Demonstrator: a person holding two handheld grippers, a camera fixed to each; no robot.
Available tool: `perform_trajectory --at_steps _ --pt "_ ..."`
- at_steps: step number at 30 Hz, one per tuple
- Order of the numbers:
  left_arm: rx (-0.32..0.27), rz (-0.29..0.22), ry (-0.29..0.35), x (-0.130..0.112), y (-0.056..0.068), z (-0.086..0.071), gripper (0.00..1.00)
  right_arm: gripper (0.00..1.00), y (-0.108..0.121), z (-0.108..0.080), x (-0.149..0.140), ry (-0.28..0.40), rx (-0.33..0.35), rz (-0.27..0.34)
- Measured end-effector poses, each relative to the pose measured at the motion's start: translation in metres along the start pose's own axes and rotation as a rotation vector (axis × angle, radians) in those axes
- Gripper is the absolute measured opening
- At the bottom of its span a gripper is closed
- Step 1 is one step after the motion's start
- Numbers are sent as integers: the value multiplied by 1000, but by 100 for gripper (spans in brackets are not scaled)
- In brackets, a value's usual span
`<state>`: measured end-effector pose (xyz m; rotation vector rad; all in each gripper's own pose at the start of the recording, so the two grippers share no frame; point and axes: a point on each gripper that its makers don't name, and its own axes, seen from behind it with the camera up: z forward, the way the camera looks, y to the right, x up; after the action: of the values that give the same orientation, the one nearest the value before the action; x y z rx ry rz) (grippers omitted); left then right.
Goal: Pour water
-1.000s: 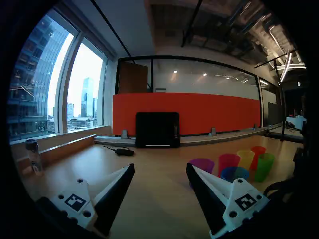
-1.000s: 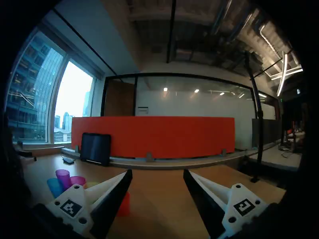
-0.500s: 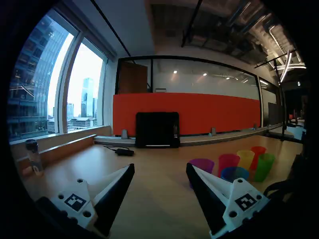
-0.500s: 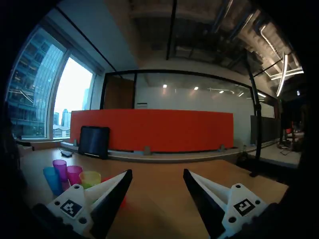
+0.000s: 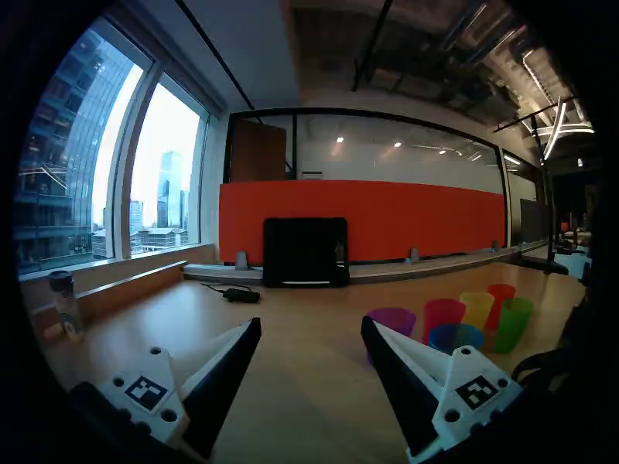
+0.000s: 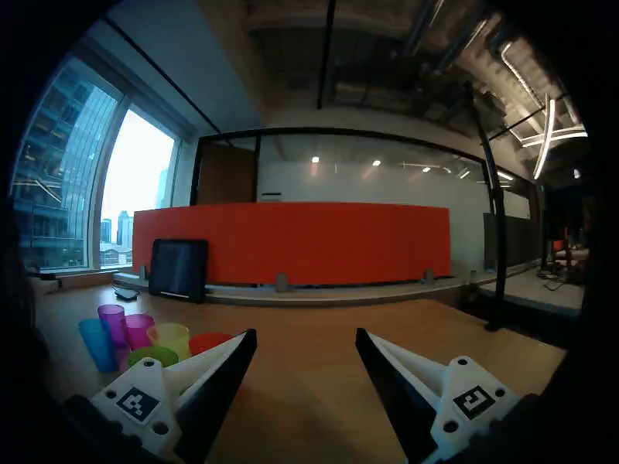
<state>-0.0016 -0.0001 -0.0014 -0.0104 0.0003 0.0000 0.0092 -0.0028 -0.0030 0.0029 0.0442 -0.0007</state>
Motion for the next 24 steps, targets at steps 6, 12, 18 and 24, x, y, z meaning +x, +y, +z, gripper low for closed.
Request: perform_trajectory --at_steps 6,12,18,24 --pt "0 0 0 0 0 0 96 99 2 1 -3 -7 -3 1" --pt "0 0 0 0 1 0 96 99 3 3 -7 -22 -3 -1" --pt "0 0 0 0 1 1 96 99 1 3 -9 -41 -1 0" --pt "0 0 0 0 2 0 96 99 2 3 -8 -42 -2 0"
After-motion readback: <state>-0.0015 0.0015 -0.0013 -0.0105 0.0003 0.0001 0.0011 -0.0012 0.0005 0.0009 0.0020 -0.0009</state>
